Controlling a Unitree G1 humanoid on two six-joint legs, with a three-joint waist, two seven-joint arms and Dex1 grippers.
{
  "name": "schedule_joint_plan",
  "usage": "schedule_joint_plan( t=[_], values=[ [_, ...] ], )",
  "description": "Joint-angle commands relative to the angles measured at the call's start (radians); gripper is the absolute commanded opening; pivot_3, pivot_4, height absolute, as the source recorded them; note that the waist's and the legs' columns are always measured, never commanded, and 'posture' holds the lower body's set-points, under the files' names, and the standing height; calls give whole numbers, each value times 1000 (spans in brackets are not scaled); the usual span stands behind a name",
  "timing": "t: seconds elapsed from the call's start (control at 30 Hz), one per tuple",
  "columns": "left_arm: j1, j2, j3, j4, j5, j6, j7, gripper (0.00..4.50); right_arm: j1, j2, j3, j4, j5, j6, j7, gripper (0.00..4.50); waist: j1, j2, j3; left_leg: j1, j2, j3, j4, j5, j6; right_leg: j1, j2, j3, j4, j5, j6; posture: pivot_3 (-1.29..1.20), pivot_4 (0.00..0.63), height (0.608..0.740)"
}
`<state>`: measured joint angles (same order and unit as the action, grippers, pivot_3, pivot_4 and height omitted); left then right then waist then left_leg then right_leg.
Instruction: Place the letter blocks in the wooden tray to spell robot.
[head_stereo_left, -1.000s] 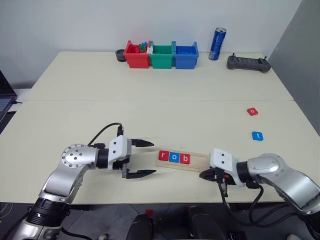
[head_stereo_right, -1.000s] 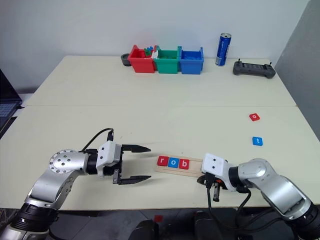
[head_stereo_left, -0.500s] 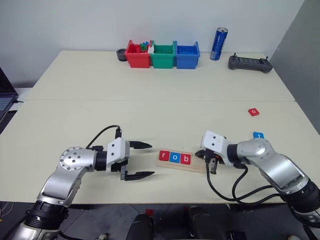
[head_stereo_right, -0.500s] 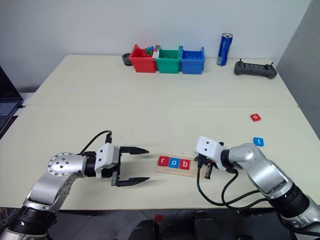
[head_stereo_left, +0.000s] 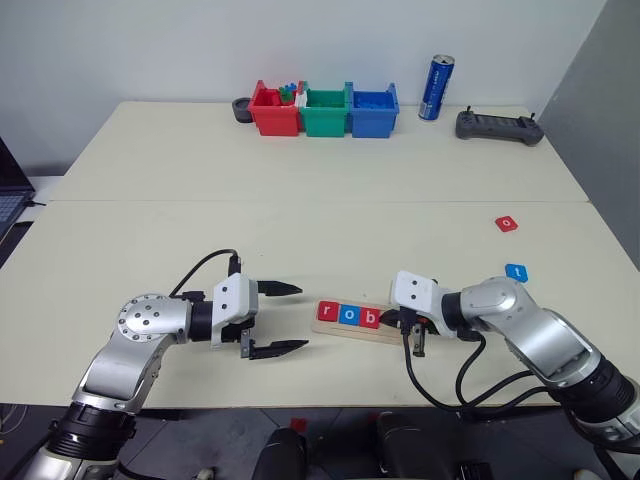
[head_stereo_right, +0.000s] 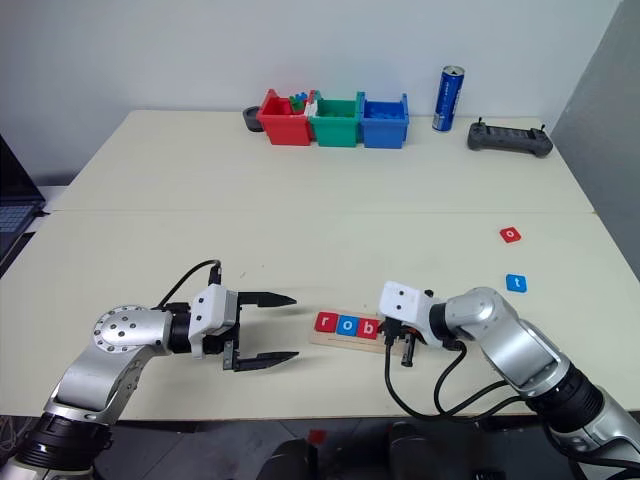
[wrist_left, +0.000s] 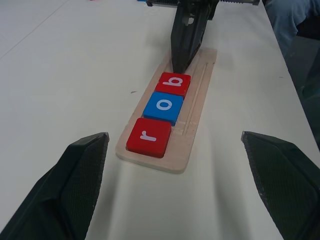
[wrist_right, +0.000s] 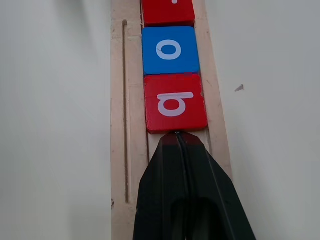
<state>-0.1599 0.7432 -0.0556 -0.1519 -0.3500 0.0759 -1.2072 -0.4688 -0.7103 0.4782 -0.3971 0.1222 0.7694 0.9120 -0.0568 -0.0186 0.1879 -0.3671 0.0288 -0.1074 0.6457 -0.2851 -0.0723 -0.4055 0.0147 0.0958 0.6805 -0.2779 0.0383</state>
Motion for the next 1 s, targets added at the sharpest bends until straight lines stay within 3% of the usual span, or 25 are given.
schedule_joint_plan(
  t=[0.03,0.37,0.57,0.7,0.9,1.0],
  values=[
    [-1,5,18,-29,-7,-7,8,4500,-22,19,-9,-22,-4,-17,-2,34,0,0,0,0,0,0,0,0,0,0,0,0,0,0,0,0,150,740],
    [3,2,10,-46,-7,-2,19,4500,-21,24,-23,-8,-22,-40,5,34,0,0,0,0,0,0,0,0,0,0,0,0,0,0,0,0,150,740],
    [6,-1,14,-32,-8,-14,17,4500,-9,-24,-186,-77,71,23,23,34,0,0,0,0,0,0,0,0,0,0,0,0,0,0,0,0,150,740],
    [14,-9,30,-39,-30,-2,28,4500,35,26,-399,-60,119,59,-96,810,1,0,0,0,0,0,0,0,0,0,0,0,0,0,0,0,150,740],
    [7,-13,42,-25,-49,5,28,4500,92,86,-612,73,77,-11,-299,2934,0,0,0,0,0,0,0,0,0,0,0,0,0,0,0,0,150,740],
    [-14,-20,42,24,-43,-16,13,4500,76,87,-654,187,53,-86,-355,3995,0,0,0,0,0,1,0,0,0,0,0,1,0,0,0,0,150,740]
  ],
)
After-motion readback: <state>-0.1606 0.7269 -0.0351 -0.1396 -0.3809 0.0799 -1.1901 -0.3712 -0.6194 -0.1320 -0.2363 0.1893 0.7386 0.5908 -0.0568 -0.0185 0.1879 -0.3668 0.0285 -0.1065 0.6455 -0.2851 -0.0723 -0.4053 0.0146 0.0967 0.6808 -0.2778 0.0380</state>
